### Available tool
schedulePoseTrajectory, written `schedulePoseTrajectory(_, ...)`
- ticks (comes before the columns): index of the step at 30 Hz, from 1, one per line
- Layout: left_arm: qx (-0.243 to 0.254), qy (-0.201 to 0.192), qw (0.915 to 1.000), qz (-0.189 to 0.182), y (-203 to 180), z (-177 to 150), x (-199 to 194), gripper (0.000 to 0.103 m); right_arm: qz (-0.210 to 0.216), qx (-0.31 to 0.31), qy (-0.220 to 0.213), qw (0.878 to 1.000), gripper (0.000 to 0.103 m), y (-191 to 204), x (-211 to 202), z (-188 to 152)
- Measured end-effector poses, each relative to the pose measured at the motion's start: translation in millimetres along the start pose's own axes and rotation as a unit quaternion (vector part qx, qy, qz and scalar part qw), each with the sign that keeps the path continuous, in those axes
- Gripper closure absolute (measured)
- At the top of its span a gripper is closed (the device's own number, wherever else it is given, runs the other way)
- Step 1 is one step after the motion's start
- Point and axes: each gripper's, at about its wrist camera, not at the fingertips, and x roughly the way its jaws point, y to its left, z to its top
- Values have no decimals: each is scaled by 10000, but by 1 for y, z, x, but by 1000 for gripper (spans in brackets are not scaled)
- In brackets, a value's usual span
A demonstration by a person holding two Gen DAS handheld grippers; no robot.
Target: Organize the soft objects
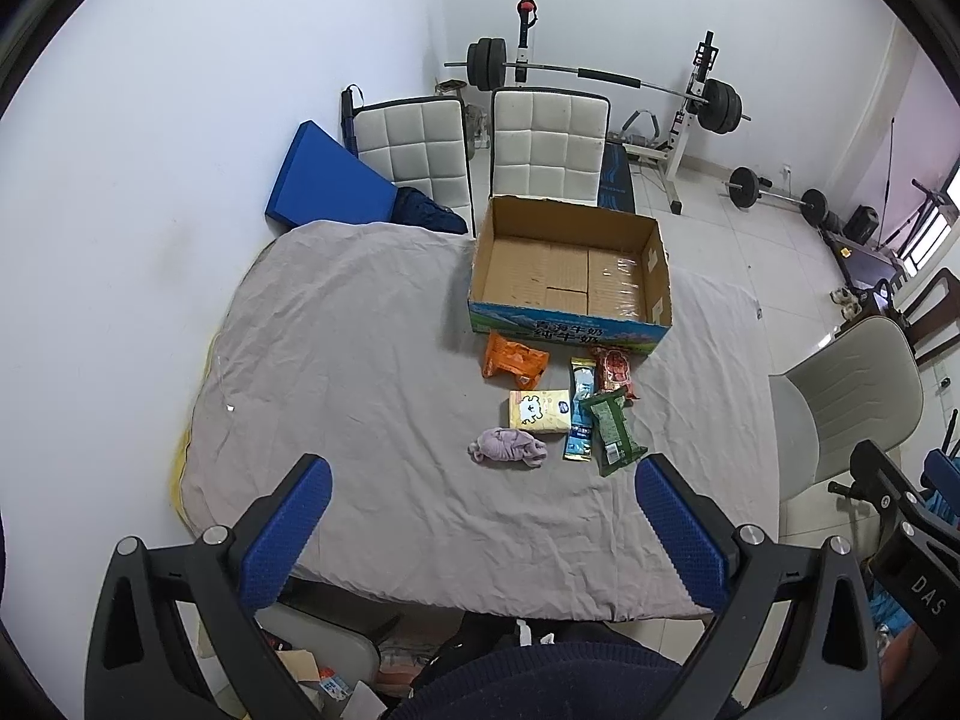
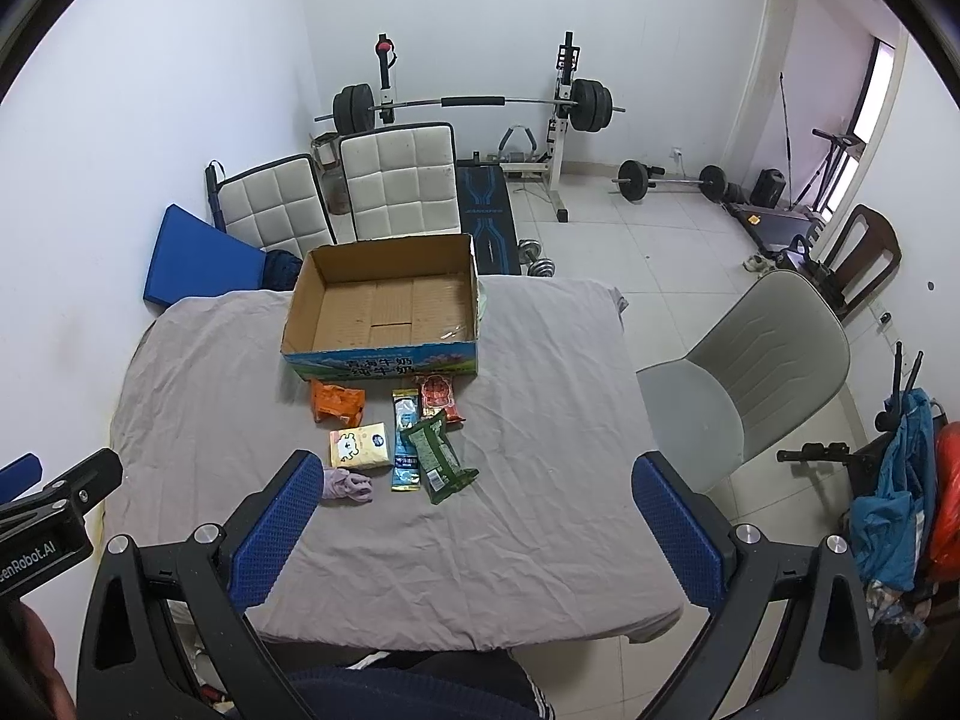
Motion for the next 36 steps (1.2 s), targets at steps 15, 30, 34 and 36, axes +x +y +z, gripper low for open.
schedulePoseTrajectory(15, 12, 12, 10000, -73, -3, 4, 1, 0, -10, 1, -27, 10000, 0, -5, -1, 3)
schedulePoseTrajectory(30, 47, 50, 9999, -78, -9, 15, 17, 0, 37, 39, -25, 10000, 0, -11, 12, 13)
schedulePoseTrajectory(34, 52, 45, 10000, -70, -12, 22, 27, 0, 61, 108, 59, 9999, 0, -13, 26, 18)
schedulePoseTrajectory(36, 97, 6, 10000, -22, -15, 28, 37, 0, 89, 133, 158, 9997, 0, -16, 40, 22)
